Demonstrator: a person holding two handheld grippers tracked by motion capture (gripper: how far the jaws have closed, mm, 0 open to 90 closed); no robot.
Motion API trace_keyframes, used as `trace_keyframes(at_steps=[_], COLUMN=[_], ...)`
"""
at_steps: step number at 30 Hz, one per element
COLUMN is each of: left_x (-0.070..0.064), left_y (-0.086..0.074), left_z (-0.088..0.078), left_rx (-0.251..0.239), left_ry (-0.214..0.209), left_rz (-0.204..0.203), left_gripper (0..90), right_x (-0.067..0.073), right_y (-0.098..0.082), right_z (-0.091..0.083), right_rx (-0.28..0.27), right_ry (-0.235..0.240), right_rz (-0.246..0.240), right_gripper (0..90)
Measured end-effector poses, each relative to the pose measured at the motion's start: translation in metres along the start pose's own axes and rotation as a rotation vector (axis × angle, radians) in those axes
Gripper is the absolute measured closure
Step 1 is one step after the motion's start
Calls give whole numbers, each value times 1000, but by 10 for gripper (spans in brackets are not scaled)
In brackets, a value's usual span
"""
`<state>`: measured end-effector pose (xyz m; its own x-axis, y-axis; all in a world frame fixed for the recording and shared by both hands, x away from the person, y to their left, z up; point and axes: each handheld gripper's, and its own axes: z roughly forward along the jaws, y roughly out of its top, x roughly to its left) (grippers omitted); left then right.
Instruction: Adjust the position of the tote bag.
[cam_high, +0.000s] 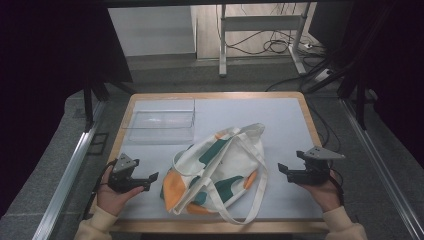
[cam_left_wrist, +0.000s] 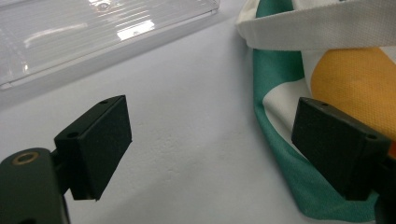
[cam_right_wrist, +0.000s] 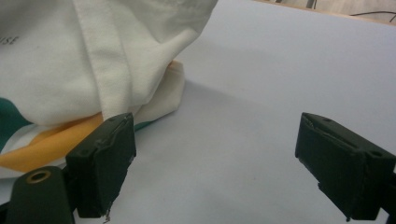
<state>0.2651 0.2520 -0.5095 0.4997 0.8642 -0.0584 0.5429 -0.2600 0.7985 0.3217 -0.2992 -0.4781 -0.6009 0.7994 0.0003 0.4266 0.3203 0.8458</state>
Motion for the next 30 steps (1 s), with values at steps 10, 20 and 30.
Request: trace_keyframes(at_steps=[10, 20, 30], left_x=[-18, -47, -93], left_y=[1, -13, -31], left_z=[-34, -62, -64], left_rx=[-72, -87, -58], left_ry=[-27, -98, -200], left_rz=[18, 48, 133], left_gripper=[184, 186, 188], right_x=[-4, -12, -15], right_y=[-2, -1, -6], right_z=[-7, -8, 3], right_rx=[-14, -17, 24], right_ry=[30, 29, 26], right_rz=[7, 46, 78], right_gripper=[161, 173, 174])
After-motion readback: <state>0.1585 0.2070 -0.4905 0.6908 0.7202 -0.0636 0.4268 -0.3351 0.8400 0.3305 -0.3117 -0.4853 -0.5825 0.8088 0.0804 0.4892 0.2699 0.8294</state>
